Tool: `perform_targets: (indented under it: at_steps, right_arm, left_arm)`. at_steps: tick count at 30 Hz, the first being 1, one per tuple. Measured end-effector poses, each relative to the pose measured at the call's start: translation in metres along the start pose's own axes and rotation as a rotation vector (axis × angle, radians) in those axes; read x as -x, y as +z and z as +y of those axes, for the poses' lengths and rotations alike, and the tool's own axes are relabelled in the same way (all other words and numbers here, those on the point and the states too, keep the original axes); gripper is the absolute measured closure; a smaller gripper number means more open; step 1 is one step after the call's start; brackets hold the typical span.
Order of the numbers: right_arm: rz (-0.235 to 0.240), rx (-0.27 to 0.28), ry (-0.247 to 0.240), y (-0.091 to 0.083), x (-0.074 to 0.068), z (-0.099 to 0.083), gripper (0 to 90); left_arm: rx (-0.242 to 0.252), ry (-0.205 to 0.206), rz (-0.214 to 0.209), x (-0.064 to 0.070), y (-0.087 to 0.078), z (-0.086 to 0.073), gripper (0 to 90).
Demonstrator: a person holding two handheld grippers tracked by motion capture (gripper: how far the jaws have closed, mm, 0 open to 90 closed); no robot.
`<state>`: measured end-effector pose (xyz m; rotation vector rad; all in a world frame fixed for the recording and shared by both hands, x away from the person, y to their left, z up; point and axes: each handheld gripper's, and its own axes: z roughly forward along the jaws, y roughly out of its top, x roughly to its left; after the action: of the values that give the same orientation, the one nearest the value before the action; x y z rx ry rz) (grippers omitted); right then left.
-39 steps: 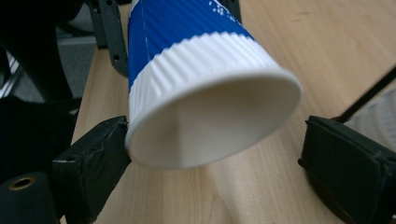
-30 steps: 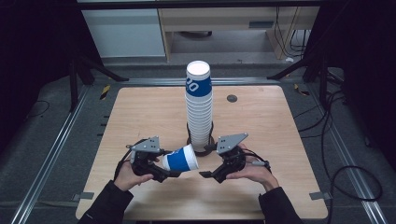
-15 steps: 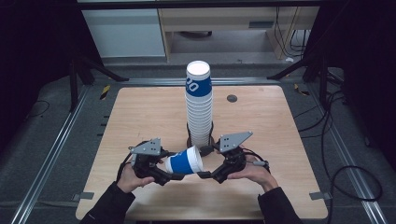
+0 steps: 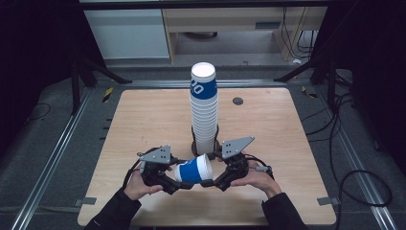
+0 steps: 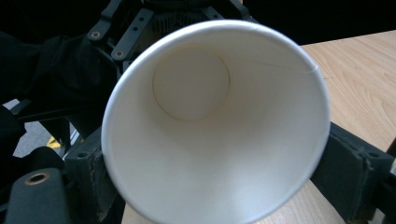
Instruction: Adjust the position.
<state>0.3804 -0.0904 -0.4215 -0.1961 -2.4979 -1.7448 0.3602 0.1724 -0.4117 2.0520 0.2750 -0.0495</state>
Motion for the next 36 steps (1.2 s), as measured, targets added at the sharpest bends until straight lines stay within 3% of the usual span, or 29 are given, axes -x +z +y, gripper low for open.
perform_targets:
  at_steps: [13, 21, 26, 33, 36]
  right_arm:
    - [0.011, -0.008, 0.019, 0.000, 0.001, -0.002, 16.4]
    - [-0.027, -0.045, 0.007, -0.005, 0.003, -0.002, 16.4]
    - [-0.079, -0.128, -0.008, -0.006, 0.004, -0.004, 16.2]
    - [-0.072, -0.240, -0.023, 0.011, 0.002, -0.011, 16.1]
    - [-0.060, -0.277, -0.033, 0.019, 0.000, -0.012, 16.1]
  left_arm:
    - [-0.016, -0.011, 0.001, -0.001, 0.001, 0.000, 25.1]
    - [-0.038, -0.020, 0.020, -0.003, -0.005, 0.000, 18.9]
    - [-0.129, -0.018, 0.049, -0.006, 0.000, -0.004, 16.1]
    - [-0.301, 0.021, 0.070, -0.003, 0.024, -0.010, 14.2]
    - [-0.347, 0.038, 0.067, -0.002, 0.032, -0.012, 14.0]
